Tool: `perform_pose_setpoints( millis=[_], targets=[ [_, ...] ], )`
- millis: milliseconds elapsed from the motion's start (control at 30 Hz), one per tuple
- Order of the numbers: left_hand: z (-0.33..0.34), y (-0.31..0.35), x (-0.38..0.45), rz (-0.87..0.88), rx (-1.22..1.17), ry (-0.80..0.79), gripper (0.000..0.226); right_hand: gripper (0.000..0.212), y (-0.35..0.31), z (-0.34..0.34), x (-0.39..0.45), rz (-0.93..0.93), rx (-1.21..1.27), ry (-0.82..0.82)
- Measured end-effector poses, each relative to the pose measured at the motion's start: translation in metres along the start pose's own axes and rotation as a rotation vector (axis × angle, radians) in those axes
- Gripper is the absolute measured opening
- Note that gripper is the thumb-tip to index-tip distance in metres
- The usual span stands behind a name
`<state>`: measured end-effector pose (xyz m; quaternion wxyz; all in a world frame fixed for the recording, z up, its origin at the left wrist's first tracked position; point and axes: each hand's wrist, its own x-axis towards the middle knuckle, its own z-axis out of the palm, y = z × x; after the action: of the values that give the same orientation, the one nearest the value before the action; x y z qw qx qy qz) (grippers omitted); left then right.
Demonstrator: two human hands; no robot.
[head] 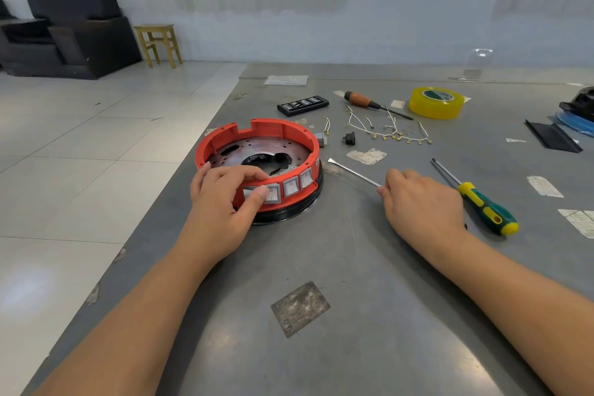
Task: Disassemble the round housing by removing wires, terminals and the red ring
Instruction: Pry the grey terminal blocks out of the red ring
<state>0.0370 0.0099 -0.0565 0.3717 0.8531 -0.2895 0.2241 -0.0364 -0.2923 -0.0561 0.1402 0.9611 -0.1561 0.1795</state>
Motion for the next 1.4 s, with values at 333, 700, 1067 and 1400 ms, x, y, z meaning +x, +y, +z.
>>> perform_pose_setpoints(
  millis=[333, 700, 1067, 1400],
  targets=[
    [0.003, 0.002, 0.0, -0.006, -0.039, 0.01, 0.024, 0.037, -0.001, -0.002, -0.002, -0.002, -0.054, -0.043],
    [0.003, 0.004, 0.003, -0.025, -0.062, 0.017, 0.025, 0.032, -0.062, -0.036, 0.007, -0.433, 0.625, 0.274],
    [0.002, 0.006, 0.004, -0.045, -0.047, 0.012, 0.025, 0.016, -0.11, -0.019, 0.021, -0.611, 0.985, 0.374],
    [0.007, 0.012, 0.003, -0.071, -0.031, 0.046, 0.027, 0.006, -0.112, -0.021, 0.016, -0.49, 1.206, 0.286]
  ],
)
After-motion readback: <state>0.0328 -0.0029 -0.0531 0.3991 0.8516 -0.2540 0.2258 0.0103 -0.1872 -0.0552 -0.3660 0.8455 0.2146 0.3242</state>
